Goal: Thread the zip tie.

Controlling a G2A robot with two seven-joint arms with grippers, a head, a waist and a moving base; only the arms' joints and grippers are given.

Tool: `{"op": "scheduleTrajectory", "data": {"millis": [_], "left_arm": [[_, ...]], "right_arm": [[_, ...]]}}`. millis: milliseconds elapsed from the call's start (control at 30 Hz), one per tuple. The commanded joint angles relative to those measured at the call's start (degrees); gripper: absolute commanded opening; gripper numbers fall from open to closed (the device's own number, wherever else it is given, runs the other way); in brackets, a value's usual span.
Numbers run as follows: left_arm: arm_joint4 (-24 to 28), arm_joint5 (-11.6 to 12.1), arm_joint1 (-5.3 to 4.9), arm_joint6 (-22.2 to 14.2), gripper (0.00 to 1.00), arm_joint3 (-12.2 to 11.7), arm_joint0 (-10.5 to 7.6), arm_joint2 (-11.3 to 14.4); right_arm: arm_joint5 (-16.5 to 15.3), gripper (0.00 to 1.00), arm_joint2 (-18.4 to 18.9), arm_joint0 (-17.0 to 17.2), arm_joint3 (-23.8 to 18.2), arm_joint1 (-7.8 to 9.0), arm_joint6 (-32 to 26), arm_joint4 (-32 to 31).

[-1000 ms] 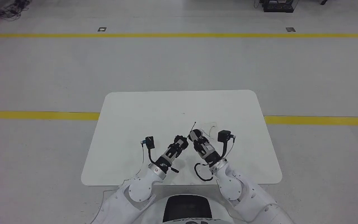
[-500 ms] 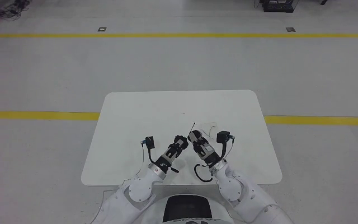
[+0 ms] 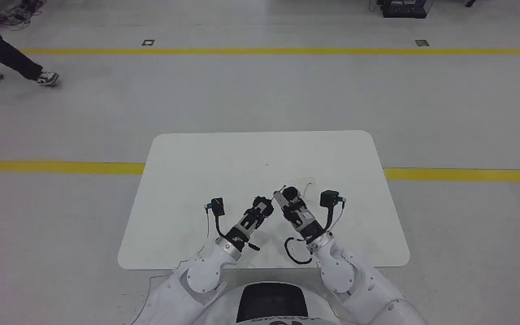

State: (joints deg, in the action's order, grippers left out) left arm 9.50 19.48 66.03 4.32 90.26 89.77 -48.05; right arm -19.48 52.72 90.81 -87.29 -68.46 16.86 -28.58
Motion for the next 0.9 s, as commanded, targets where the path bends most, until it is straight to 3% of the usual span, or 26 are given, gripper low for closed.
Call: {"op": "scheduleTrajectory", "data": {"millis": [0, 200, 567, 867], "left_arm": [[0.0, 0.0, 0.0, 0.0, 0.0, 0.0, 0.0, 0.0], [0.0, 0.0, 0.0, 0.0, 0.0, 0.0, 0.0, 0.0], [0.4, -0.25, 0.03, -0.02, 0.0, -0.06, -0.03, -0.1], [10.15, 0.0, -0.35, -5.8, 0.0, 0.3, 1.6, -3.58]], "right_arm": [[0.0, 1.0, 0.85, 0.61, -0.67, 0.41, 0.11, 0.45], [0.0, 1.0, 2.68, 2.08, -3.08, 1.65, -1.13, 3.4], [0.0, 1.0, 2.97, 2.21, -3.37, 1.62, -1.59, 4.9], [0.0, 1.0, 8.93, 4.82, -9.32, 4.26, -18.59, 20.13]]}}
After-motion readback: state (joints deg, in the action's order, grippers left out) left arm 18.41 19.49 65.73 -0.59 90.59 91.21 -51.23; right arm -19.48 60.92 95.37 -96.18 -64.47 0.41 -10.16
